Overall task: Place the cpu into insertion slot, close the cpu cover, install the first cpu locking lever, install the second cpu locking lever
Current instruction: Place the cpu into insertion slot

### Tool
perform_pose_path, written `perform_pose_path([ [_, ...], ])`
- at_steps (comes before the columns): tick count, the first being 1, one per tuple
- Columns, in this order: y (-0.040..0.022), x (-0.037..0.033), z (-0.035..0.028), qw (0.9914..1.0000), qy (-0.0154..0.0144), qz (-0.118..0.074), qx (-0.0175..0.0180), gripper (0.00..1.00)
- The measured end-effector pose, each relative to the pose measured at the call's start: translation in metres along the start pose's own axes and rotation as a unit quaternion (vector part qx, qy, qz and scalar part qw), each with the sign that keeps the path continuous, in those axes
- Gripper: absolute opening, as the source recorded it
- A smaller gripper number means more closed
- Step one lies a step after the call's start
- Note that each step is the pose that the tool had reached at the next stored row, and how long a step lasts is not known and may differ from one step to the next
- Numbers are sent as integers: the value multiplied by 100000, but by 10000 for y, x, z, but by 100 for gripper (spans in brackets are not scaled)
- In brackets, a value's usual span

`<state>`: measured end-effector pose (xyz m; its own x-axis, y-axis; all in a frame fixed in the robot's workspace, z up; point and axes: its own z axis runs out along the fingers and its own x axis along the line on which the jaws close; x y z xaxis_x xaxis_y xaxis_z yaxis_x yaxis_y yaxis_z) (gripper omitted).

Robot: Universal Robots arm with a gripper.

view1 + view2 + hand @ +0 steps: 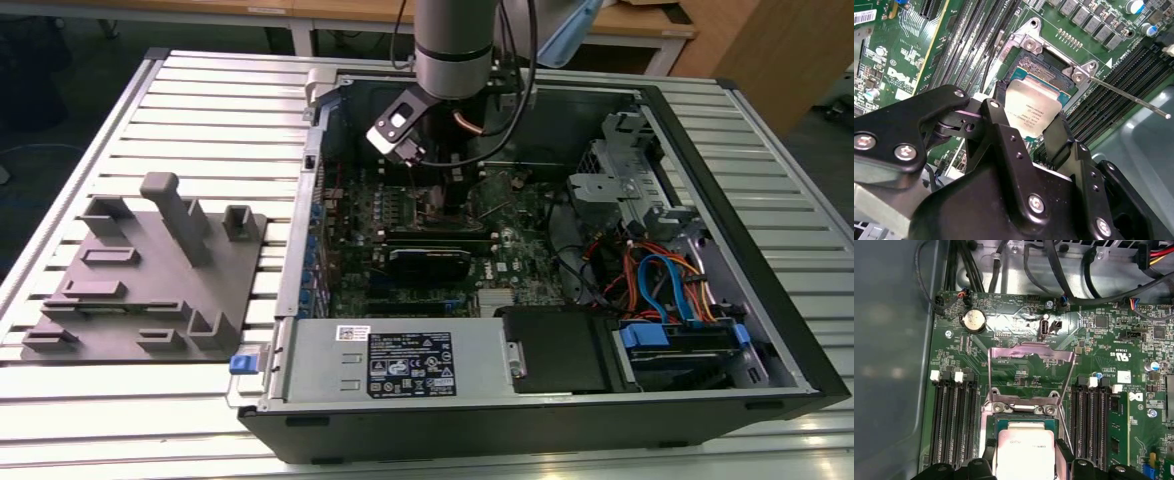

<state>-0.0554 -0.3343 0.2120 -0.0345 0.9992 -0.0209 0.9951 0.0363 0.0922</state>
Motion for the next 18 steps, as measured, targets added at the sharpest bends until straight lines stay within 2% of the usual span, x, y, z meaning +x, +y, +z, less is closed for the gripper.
perform_pose_path([
  [11,0,15,12,100000,-9,205,2,54],
  [18,-4,20,49,99998,-49,651,8,54],
])
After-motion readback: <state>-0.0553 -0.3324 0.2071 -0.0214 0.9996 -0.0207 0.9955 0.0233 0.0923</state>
